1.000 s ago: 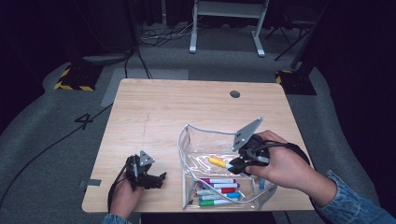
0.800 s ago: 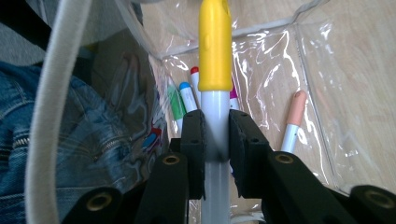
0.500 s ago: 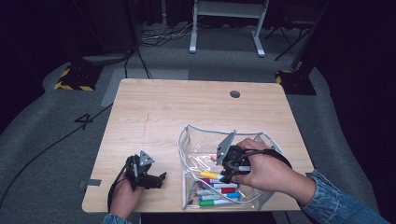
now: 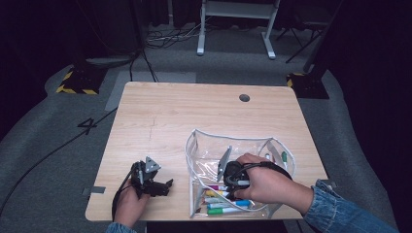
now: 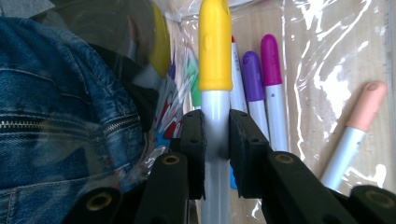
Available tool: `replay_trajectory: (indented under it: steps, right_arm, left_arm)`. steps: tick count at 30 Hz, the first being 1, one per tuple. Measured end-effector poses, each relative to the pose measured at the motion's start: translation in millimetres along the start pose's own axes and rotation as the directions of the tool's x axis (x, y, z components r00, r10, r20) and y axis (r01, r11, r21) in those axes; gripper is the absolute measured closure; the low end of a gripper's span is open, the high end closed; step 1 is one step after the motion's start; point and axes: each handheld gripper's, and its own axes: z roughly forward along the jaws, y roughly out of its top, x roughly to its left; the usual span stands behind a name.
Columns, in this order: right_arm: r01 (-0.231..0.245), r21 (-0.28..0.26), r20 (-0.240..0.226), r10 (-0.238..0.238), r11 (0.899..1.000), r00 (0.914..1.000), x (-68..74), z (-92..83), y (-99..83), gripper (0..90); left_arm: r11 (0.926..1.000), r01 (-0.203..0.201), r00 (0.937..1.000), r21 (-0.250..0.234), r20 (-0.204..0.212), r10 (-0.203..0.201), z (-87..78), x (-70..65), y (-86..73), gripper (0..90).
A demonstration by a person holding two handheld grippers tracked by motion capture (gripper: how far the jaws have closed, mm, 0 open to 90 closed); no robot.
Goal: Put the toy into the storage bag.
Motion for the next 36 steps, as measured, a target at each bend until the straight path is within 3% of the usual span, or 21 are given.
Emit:
replay_trajectory:
  steps: [11, 13, 14, 16, 19, 23, 29, 36]
  right_arm:
    - [-0.002, 0.023, -0.036, 0.002, 1.0, 0.9994, -2.7, 16.3, -2.8, 76.5]
    - [-0.005, 0.026, -0.027, 0.006, 1.0, 0.9996, -2.9, 17.4, -3.8, 69.4]
    - [-0.006, 0.021, 0.038, 0.005, 1.0, 0.9993, -2.4, 17.7, -5.2, 60.7]
    - [0.009, 0.01, 0.128, -0.01, 1.0, 0.9918, -3.2, 14.4, -6.6, 55.7]
    - [0.003, -0.056, 0.172, 0.007, 0.998, 0.9851, -5.8, 5.3, -9.4, 51.3]
    - [-0.015, -0.142, 0.201, 0.044, 0.99, 0.9786, -8.6, -13.8, -15.1, 49.6]
    - [-0.043, -0.249, 0.228, 0.101, 0.968, 0.9685, -11.0, -33.9, -25.4, 47.6]
    - [-0.04, -0.375, 0.252, 0.143, 0.926, 0.9571, -11.5, -60.1, -36.5, 47.1]
  left_arm:
    - [1.0, -0.001, 1.0, 0.0, 0.0, 0.001, 0.0, 0.0, 0.0, 0.0]
    - [1.0, 0.003, 1.0, 0.0, 0.001, -0.003, 0.1, -0.2, -0.1, 0.0]
    - [1.0, -0.001, 1.0, 0.0, 0.0, 0.001, 0.0, 0.1, 0.0, 0.0]
    - [1.0, -0.001, 1.0, 0.0, 0.0, 0.001, 0.0, 0.0, 0.0, 0.0]
    - [1.0, 0.0, 1.0, 0.0, 0.0, 0.0, 0.0, 0.0, 0.0, 0.0]
    - [1.0, 0.002, 1.0, 0.0, 0.001, -0.002, 0.1, -0.2, 0.0, 0.0]
    - [1.0, 0.002, 1.0, 0.0, 0.001, -0.002, 0.1, -0.2, 0.0, 0.0]
    - [1.0, -0.001, 1.0, 0.0, 0.0, 0.001, 0.0, 0.0, 0.0, 0.0]
